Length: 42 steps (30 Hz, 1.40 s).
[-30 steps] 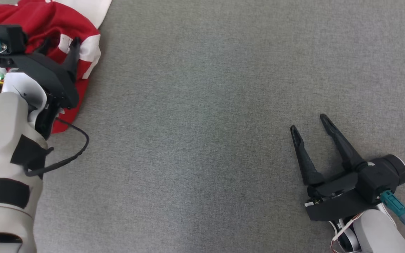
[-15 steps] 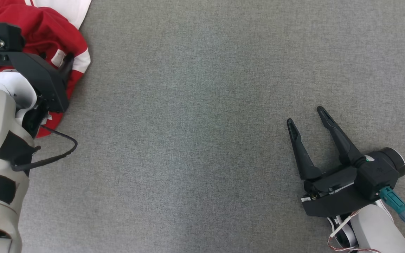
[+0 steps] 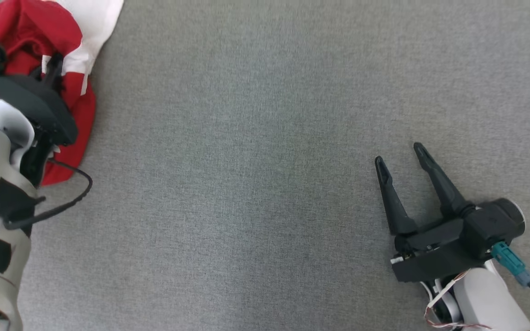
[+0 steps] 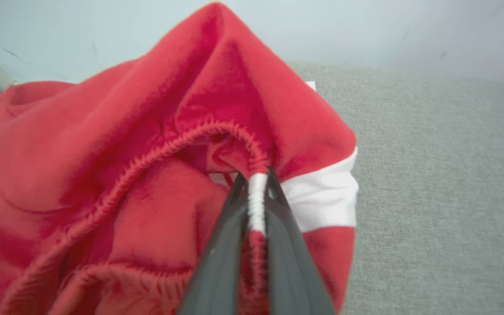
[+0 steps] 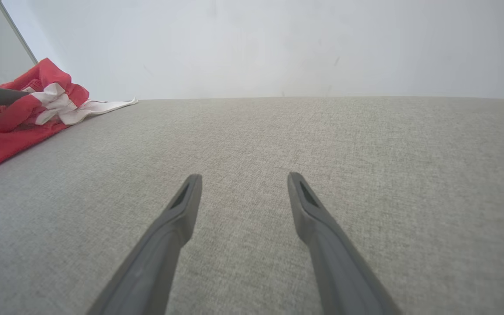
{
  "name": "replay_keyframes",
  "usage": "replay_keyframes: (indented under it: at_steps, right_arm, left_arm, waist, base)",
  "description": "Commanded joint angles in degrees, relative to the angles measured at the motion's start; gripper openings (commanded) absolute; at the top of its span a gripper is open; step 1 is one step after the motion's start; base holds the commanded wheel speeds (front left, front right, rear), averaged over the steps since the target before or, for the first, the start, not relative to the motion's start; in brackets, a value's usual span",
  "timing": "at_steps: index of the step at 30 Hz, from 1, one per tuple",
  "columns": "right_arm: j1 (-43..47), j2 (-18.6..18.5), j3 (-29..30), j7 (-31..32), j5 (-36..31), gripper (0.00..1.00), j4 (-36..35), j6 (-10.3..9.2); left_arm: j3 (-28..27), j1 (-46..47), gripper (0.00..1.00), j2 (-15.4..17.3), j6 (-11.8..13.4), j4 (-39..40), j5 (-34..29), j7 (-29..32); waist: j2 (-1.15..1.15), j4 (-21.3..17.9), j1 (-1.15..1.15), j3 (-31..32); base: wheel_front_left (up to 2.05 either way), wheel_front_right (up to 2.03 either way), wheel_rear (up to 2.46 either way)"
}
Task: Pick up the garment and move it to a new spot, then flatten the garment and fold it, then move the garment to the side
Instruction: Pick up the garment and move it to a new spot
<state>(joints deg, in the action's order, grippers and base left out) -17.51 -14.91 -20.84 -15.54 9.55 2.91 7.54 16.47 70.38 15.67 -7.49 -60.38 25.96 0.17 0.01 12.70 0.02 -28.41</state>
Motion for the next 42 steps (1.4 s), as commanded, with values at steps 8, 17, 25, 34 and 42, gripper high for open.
replay_keyframes:
  at_steps: [8, 17, 25, 34, 42]
  right_arm:
    - [2.8, 2.1, -1.3, 0.3, 1.6, 1.0, 2.4, -0.08]
    - [6.6, 4.2, -2.5, 0.3, 3.2, 1.0, 4.3, -0.08]
    - [9.0, 5.7, -3.1, 0.3, 3.8, 1.0, 4.9, -0.08]
    - [11.2, 7.2, -2.8, 0.3, 3.9, 1.0, 4.9, -0.08]
    - [11.6, 7.7, -2.9, 0.3, 3.9, 1.0, 4.8, -0.08]
  left_arm:
    - [0.5, -4.8, 0.0, 2.2, 0.0, 4.4, 3.2, -7.0]
    - [2.8, -9.7, 0.0, 3.7, 0.0, 12.7, 6.5, -8.3]
    - [3.8, -13.1, 0.0, 4.4, 0.2, 22.2, 8.9, -4.6]
    - [4.8, -16.8, 0.0, 4.5, 1.8, 33.7, 10.2, 0.8]
    - [6.2, -19.0, 0.0, 4.2, 3.9, 41.3, 10.6, 5.1]
  waist:
    - [-0.01, -1.4, -0.02, 7.5]
    - [-0.01, -3.1, -0.02, 15.9]
    - [-0.01, -6.8, -0.02, 20.9]
    - [-0.01, -13.5, -0.02, 24.9]
    - [-0.01, -20.4, -0.02, 25.7]
  base:
    - [0.0, 0.0, 0.0]
    - [0.0, 0.0, 0.0]
    - [0.0, 0.0, 0.0]
    - [0.0, 0.0, 0.0]
    - [0.0, 0.0, 0.0]
